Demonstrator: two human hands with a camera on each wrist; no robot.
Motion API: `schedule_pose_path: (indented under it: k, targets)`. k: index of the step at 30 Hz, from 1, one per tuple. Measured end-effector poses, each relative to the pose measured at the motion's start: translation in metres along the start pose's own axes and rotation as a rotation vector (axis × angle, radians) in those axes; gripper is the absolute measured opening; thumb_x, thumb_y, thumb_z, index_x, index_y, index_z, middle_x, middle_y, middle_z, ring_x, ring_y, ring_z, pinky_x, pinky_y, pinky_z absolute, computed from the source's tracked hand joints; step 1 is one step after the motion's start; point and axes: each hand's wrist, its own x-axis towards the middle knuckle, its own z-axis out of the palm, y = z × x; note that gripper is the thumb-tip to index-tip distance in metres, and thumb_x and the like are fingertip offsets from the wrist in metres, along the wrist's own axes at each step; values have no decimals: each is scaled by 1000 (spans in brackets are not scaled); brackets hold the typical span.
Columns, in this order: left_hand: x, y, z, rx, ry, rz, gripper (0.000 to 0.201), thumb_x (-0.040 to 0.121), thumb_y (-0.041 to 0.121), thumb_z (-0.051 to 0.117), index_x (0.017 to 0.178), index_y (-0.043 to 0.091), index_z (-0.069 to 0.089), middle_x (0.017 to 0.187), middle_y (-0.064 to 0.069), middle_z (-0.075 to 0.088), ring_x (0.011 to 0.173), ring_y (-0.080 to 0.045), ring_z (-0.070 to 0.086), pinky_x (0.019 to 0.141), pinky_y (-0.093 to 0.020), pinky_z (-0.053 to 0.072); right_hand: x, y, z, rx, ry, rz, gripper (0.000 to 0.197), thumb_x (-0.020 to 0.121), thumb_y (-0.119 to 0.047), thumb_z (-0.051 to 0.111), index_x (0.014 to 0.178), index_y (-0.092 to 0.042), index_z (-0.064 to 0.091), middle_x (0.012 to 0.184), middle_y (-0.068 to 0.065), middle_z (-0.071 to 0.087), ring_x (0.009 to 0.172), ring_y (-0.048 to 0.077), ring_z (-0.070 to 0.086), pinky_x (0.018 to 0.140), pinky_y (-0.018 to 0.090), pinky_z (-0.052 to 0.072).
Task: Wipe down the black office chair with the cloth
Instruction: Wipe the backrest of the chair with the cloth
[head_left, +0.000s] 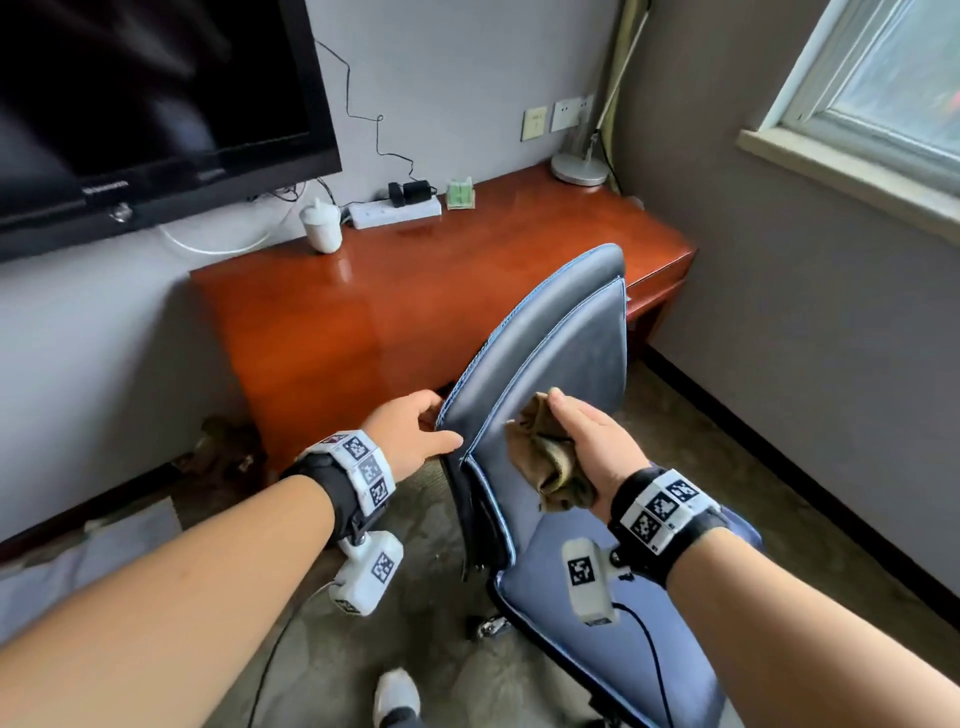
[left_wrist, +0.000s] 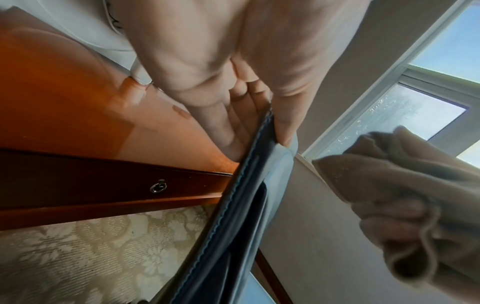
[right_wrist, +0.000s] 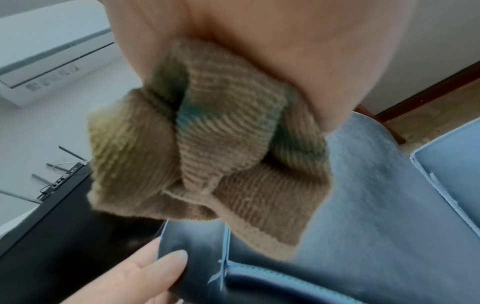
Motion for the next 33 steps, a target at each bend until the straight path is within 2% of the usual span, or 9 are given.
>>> schedule_pose_path:
  k: [5, 8, 11, 14, 16, 19, 23, 26, 33]
  targets:
    - [-16, -7, 3, -60, -101, 42, 71, 89, 33, 81, 153, 30, 50, 133, 18, 61, 122, -8, 57, 94, -22, 40, -14, 8, 26, -78, 25, -32, 29, 92, -46, 71, 97, -17, 70, 81, 20, 64, 58, 29, 58, 55, 43, 53]
    - [-21, -15, 3, -141, -165, 76, 94, 82, 42, 83, 162, 40, 34, 148, 22, 55, 133, -4, 54, 102, -15, 40, -22, 8, 38, -107, 98, -70, 16, 95, -35, 70, 99, -19, 72, 85, 15, 68, 64, 31, 63, 55, 46, 56]
    - [-34, -14, 0, -224, -220, 111, 88, 86, 31, 84, 158, 44, 36, 133, 25, 58, 123, -2, 56, 85, 3, 35, -31, 9, 45, -176, 171, -122, 14, 90, -35, 76, 102, -28, 75, 98, 12, 75, 78, 29, 72, 68, 55, 61]
    - [-43, -15, 4, -316, -286, 104, 83, 83, 32, 87, 147, 54, 40, 127, 15, 70, 98, -14, 75, 83, -20, 58, -42, 9, 49, -245, 223, -114, 13, 90, -31, 77, 102, -31, 74, 97, 8, 76, 75, 28, 74, 59, 52, 60]
    - [-42, -18, 2, -279, -337, 108, 87, 76, 36, 89, 149, 46, 43, 119, 12, 74, 88, -13, 77, 84, -37, 64, -49, 9, 50, -342, 256, -116, 10, 91, -25, 76, 98, -30, 73, 89, 3, 76, 69, 24, 72, 52, 42, 57]
    - [-34, -9, -11, -271, -422, 82, 94, 80, 24, 83, 160, 27, 35, 132, 1, 70, 106, -21, 74, 96, -44, 60, -58, 4, 53, -485, 293, -152, 9, 90, -19, 75, 94, -27, 73, 82, -3, 75, 67, 17, 71, 47, 30, 55]
    - [-22, 6, -22, -793, -445, -156, 56, 102, -4, 51, 153, 20, 47, 122, -6, 70, 101, -25, 71, 96, -54, 60, -66, -3, 58, -527, 326, -169, 8, 91, -19, 75, 93, -26, 73, 83, 1, 74, 64, 16, 69, 48, 36, 58]
    - [-17, 6, -23, -916, -386, -214, 44, 110, 6, 46, 152, 18, 53, 129, -14, 71, 102, -33, 74, 86, -56, 63, -69, -7, 65, -577, 329, -162, 10, 90, -20, 74, 88, -30, 73, 81, 4, 74, 56, 21, 67, 46, 51, 57]
    - [-23, 0, -14, -1010, -409, -267, 37, 113, 20, 45, 148, 26, 56, 129, -10, 74, 110, -37, 74, 80, -55, 63, -69, -6, 78, -631, 295, -150, 5, 91, -33, 75, 92, -29, 72, 81, 6, 74, 52, 32, 68, 43, 53, 57]
